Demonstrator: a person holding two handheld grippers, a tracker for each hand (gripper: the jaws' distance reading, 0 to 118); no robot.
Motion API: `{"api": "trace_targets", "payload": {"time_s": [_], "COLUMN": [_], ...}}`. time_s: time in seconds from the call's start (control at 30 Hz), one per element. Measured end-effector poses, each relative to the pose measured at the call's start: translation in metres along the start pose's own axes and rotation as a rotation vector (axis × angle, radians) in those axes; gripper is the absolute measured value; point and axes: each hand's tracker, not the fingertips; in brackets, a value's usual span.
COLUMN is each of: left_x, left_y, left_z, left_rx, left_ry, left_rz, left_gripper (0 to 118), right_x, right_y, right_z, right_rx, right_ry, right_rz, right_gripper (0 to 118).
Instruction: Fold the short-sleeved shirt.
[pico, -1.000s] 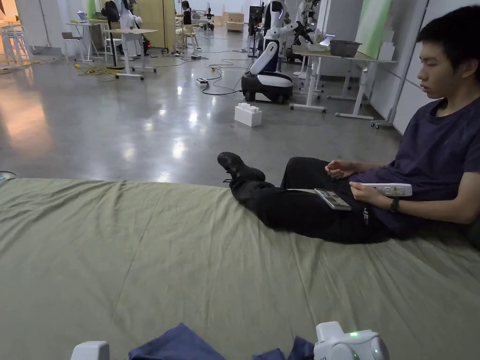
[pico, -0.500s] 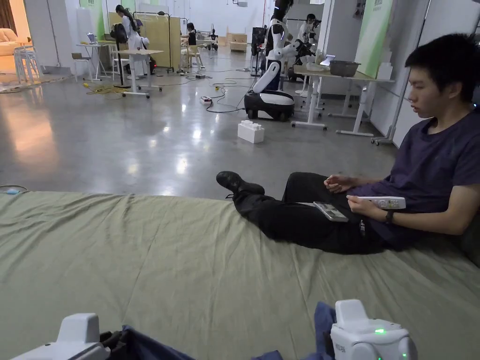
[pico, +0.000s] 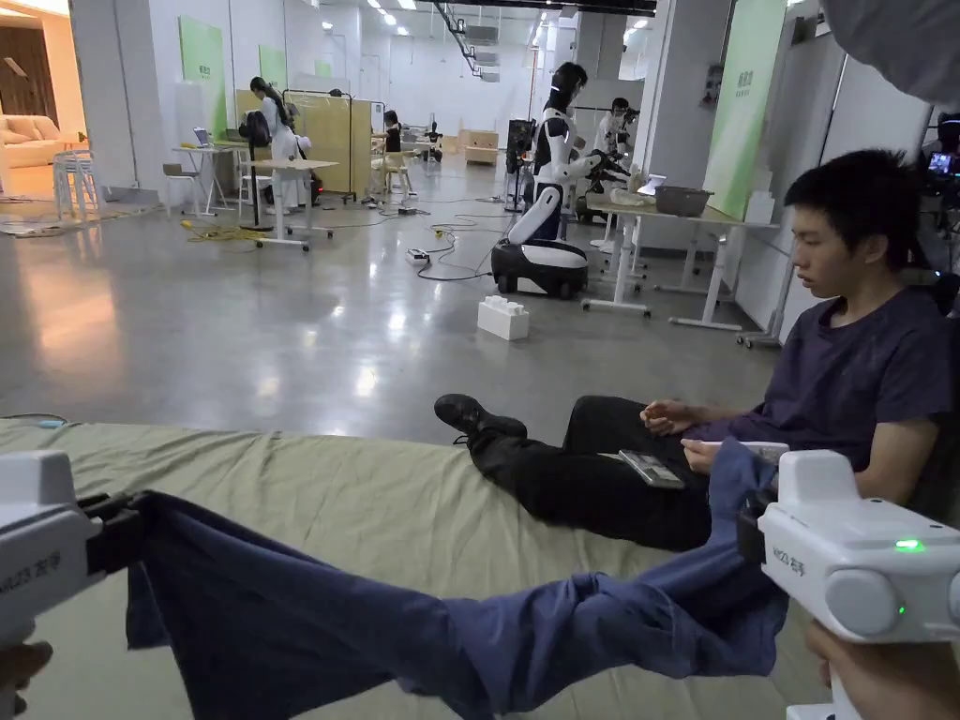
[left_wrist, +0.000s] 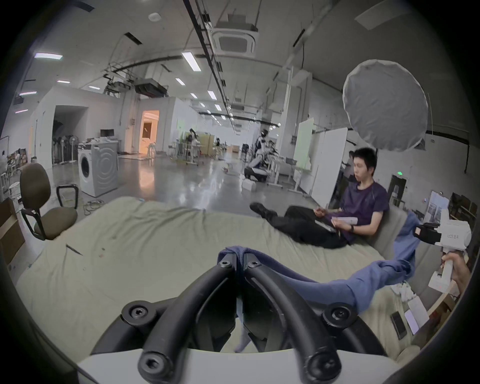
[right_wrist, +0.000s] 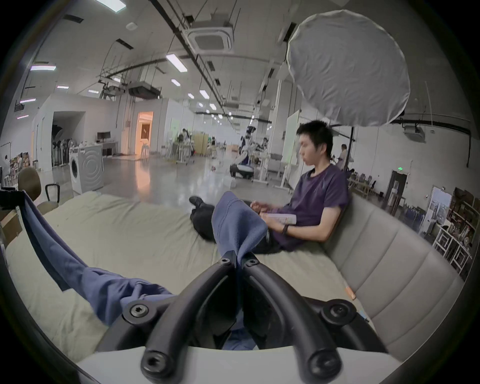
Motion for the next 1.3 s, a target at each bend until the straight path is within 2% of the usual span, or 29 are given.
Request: {"api": "trace_targets", "payload": {"time_s": [0.07,0.13,0.3,0.53,0.8,1.03,1.3], "left_x": [-0.008,-0.015,-0.029,-0.037,-0.031,-0.025,-0.021], "left_y": [0.021,0.039,0.069,0.085,0.085,0.083,0.013], "left_z": [0.009,0.016,0.024,0.009,-0.037,-0.071,-0.077], "left_rx": [0.032,0.058,0.087,0.075,0.035,0.009,-0.067], "left_ry": [0.019,0.046,0.077,0.113,0.14,0.152,0.145], "left_rz": [-0.006,-0.019,-0.004,0.007,-0.002,-0.015,-0.062], "left_gripper": [4,4,4,4,4,4,4], "right_x": [0.004,0.008,0.016,0.012,0.003,-0.004,-0.02], "right_y": [0.017,0.033,0.057,0.076,0.085,0.092,0.032], "right_z": [0.009,0.015,0.021,0.006,-0.033,-0.064,-0.075], "right_rx": [0.035,0.096,0.121,0.131,0.109,0.103,0.038], "right_ry": [-0.003,-0.032,-0.039,-0.093,-0.14,-0.143,-0.114], "right_rz": [0.001,0.051,0.002,0.024,0.054,0.074,0.07], "right_gripper": [3,3,3,3,3,3,3]}}
